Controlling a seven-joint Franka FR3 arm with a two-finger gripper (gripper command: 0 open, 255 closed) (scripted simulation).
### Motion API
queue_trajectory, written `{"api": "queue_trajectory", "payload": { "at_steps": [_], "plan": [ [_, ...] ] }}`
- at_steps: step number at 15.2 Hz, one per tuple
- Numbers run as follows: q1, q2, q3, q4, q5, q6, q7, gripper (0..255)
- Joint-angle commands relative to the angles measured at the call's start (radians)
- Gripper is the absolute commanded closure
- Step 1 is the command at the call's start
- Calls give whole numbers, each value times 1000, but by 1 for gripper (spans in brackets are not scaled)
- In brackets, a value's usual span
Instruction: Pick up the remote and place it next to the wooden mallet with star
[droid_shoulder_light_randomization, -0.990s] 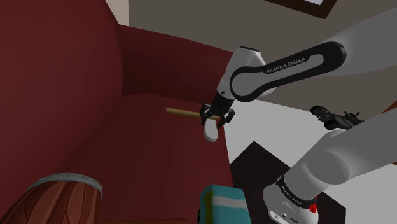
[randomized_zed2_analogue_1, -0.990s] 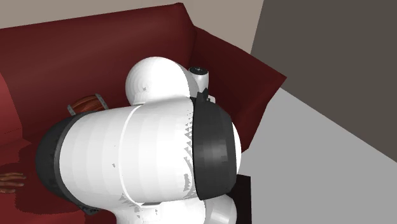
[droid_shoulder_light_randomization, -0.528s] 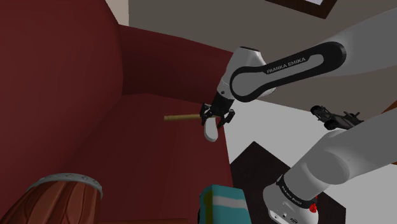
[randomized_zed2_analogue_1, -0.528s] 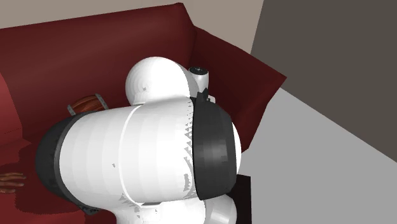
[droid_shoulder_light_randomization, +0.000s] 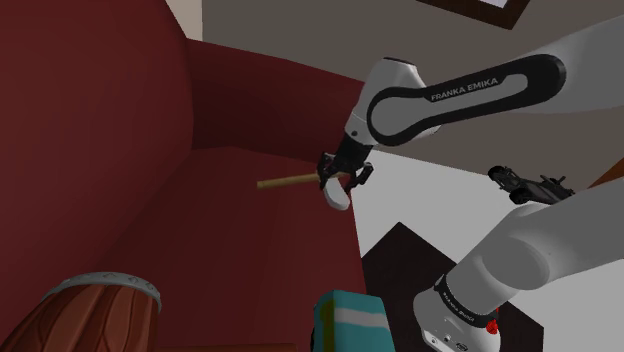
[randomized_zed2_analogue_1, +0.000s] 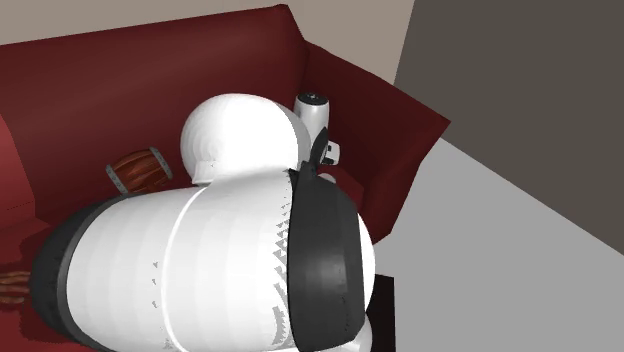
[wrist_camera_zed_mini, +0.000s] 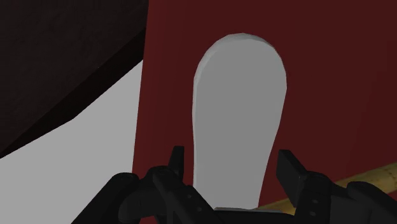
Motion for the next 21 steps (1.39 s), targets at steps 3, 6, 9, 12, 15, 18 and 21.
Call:
{"api": "queue_trajectory", "payload": {
  "at_steps": [3,6,9,12,15,18,21],
  "plan": [
    [1,-42,-9,28,-5,-70,6,255],
    [0,-66,-16,52,-10,-118,10,255],
    [-2,-87,-23,79,-16,-165,14,255],
    [-3,-105,-30,107,-21,-211,17,255],
    [-5,-120,-37,136,-27,-256,21,255],
    [-6,-133,-44,168,-33,-299,25,255],
    [-8,-143,-50,201,-38,-342,29,255]
  ]
}}
